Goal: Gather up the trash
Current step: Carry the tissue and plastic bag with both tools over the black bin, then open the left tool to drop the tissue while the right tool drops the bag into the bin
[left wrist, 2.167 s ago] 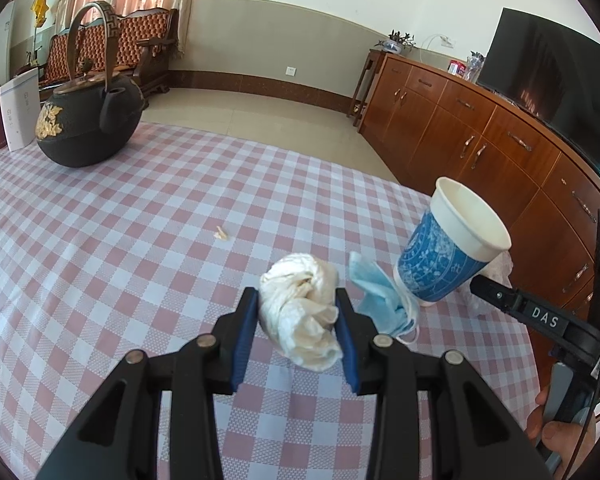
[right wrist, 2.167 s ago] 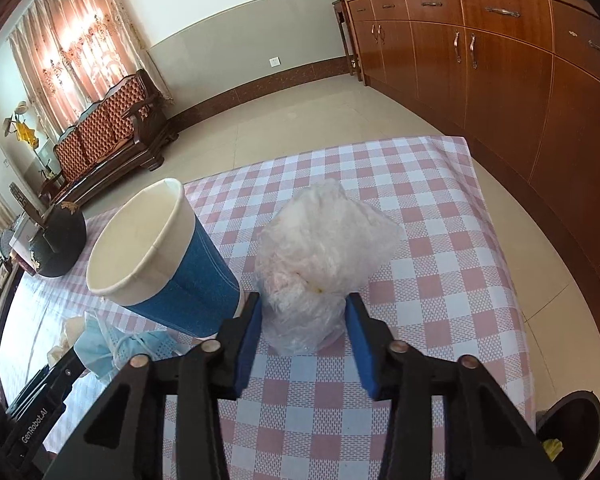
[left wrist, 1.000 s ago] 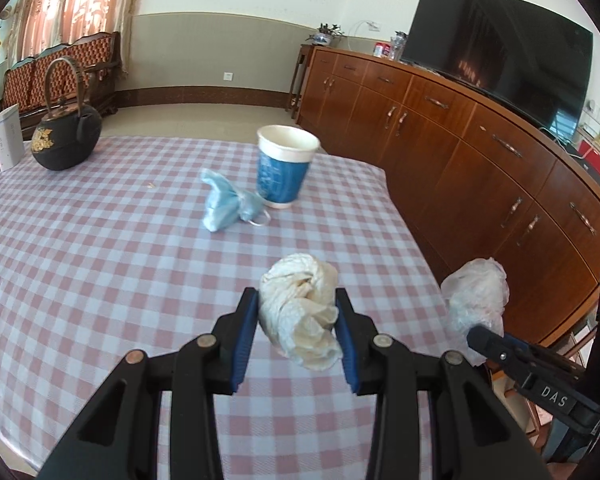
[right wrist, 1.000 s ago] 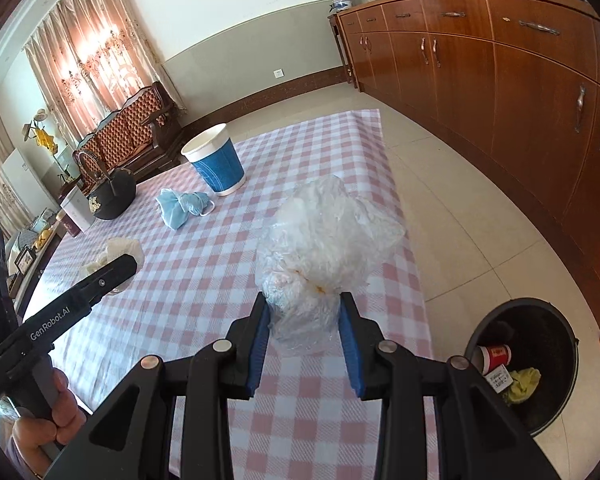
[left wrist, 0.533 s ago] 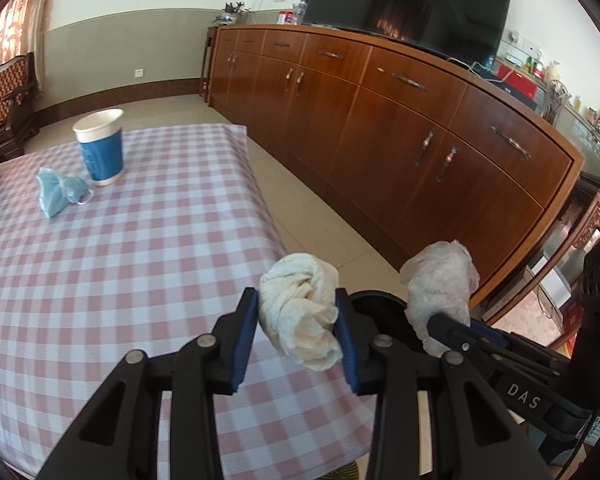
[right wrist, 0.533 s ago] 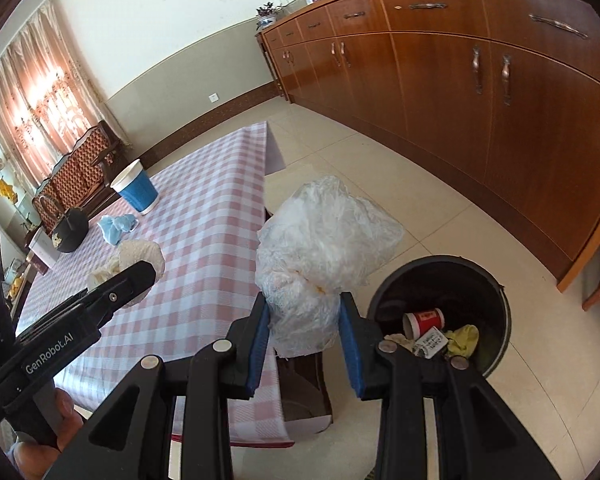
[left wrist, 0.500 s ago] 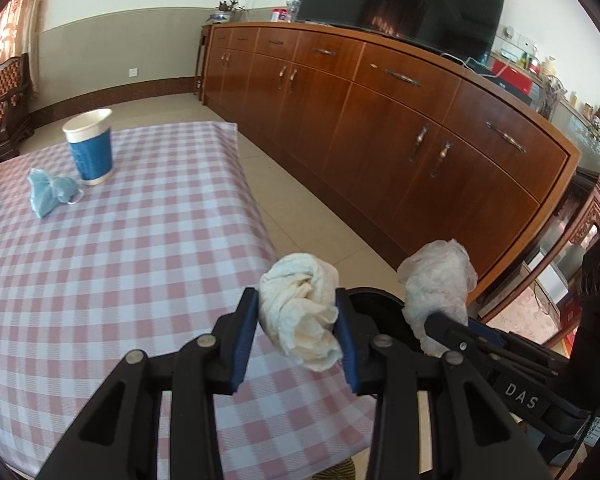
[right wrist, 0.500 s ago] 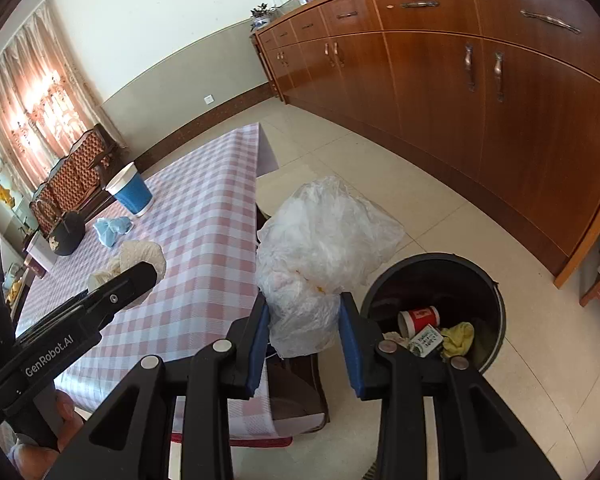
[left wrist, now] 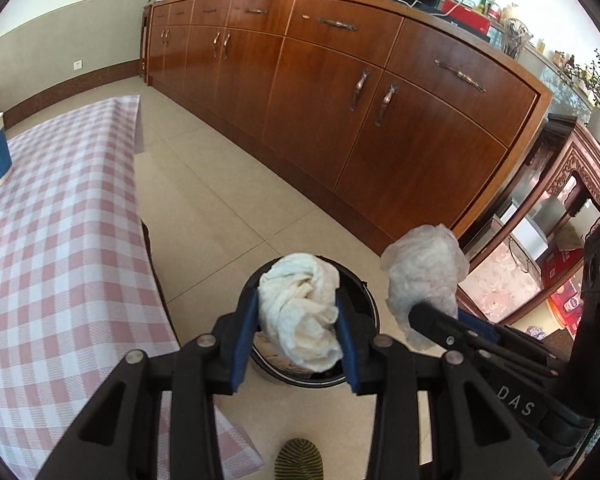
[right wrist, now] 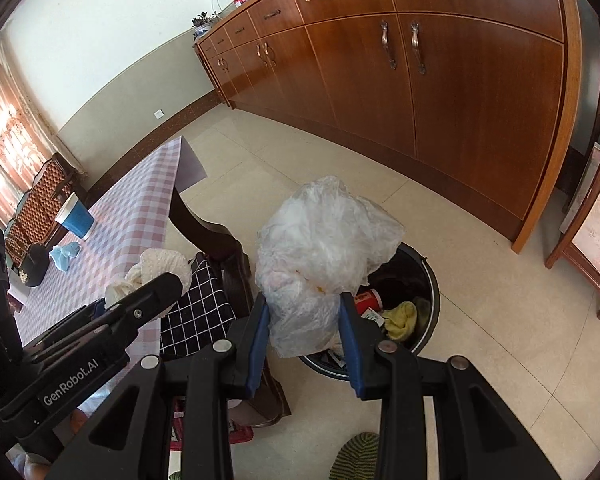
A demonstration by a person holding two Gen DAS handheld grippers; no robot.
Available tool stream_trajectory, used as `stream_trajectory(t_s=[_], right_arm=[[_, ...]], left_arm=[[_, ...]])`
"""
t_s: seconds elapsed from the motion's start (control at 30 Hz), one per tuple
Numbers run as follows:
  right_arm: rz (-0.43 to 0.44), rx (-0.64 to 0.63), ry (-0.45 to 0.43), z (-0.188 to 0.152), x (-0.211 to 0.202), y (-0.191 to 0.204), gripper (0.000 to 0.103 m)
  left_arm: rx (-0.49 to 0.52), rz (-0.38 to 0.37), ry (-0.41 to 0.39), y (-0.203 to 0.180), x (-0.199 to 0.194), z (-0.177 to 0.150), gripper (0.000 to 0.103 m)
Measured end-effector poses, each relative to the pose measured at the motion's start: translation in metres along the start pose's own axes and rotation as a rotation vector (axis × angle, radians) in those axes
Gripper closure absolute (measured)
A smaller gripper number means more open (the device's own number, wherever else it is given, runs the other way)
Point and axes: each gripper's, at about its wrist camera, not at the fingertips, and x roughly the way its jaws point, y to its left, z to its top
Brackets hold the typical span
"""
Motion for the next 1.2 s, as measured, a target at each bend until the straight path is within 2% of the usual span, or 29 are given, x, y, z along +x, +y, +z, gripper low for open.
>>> stream_trajectory(t_s=[0.37, 0.67, 0.77, 0.83, 0.87, 0.9, 1.03, 1.2], right_arm=[[-0.055, 0.014, 0.153, 0.019, 0.068, -0.037, 0.067], [-0.111, -0.065, 0.272, 0.045, 0.127, -0.048, 0.067], [-0.112, -0.052, 0.310, 0.047, 0.141, -0.057, 0.065], [-0.123, -0.045, 0.322, 0.049, 0.148, -0.063, 0.057], [-0.132, -0.035, 0.321, 0.050, 0.148, -0.064, 0.048], [-0.142, -0.024, 0.317, 0.051, 0.147, -0.068, 0.043], [-0.173, 0.031, 0.274, 0.053, 0.131, -0.081, 0.042], [-0.211, 0.096, 0.135, 0.057, 0.086, -0.087, 0.042]], left_arm=[[-0.010, 0.050, 0.113, -0.018, 0.061, -0.004, 0.064], [-0.043, 0.081, 0.197, -0.023, 0.104, -0.010, 0.063], [-0.047, 0.091, 0.211, -0.023, 0.113, -0.011, 0.057], [-0.059, 0.095, 0.216, -0.022, 0.118, -0.010, 0.042], [-0.067, 0.098, 0.215, -0.021, 0.120, -0.010, 0.030], [-0.072, 0.101, 0.213, -0.019, 0.121, -0.008, 0.025], [-0.091, 0.100, 0.212, -0.013, 0.122, -0.003, 0.024], [-0.079, 0.105, 0.144, -0.018, 0.102, 0.005, 0.024]])
